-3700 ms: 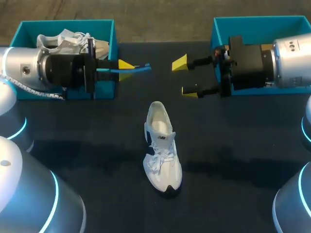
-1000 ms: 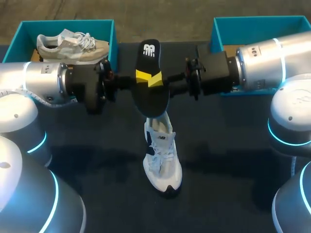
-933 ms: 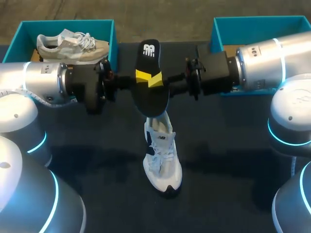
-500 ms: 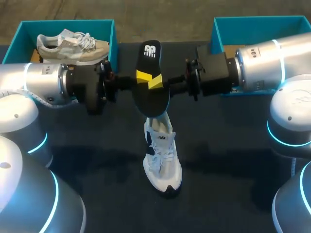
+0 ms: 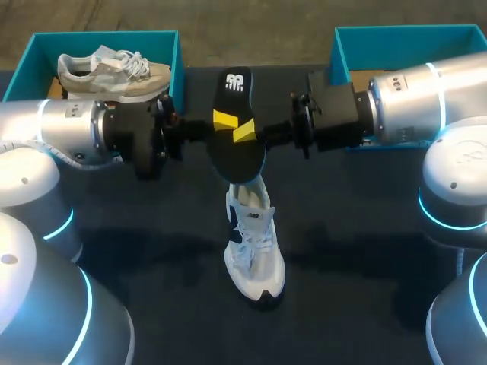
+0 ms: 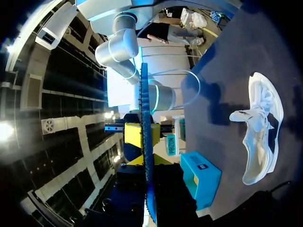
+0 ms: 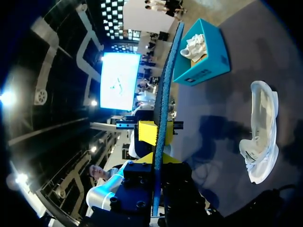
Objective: Take the shoe out of the shoebox, open the shoe tongue, remove and reinsert the insole, then place the shoe into the shoebox
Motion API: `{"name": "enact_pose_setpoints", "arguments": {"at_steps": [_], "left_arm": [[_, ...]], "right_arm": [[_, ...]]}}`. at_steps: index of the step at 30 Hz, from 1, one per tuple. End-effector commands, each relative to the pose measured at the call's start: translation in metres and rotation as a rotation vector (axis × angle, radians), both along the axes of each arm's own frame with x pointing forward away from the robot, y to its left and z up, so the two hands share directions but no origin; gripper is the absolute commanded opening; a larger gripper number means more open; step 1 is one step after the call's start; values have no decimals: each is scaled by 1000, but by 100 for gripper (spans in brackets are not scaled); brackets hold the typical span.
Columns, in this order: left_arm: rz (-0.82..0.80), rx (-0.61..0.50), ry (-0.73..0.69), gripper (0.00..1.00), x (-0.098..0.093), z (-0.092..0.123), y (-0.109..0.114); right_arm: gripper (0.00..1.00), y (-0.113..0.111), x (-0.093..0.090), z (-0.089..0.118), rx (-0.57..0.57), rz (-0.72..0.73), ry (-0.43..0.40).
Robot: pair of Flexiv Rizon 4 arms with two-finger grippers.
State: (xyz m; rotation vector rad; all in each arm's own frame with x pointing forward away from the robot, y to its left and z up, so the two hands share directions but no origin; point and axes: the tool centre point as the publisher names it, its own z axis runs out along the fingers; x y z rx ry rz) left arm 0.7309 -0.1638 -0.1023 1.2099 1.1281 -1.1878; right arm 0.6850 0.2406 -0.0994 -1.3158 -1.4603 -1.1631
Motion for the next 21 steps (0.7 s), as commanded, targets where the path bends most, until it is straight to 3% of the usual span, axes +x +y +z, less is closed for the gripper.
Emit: {"name": "enact_pose_setpoints", "arguments": {"at_steps": [1,15,21], "left_arm": [[-10,-3,-7,99,-1,-3,0],[-32,15,-55,100,11,-6,34],[-82,93,-67,100,14,-14,59]], "right_arm": [[0,4,1,-1,10,-1,-9],[0,-12,8,-10,-8,-71,-58],[0,-19,12,-11,-20,-91,-182]]}}
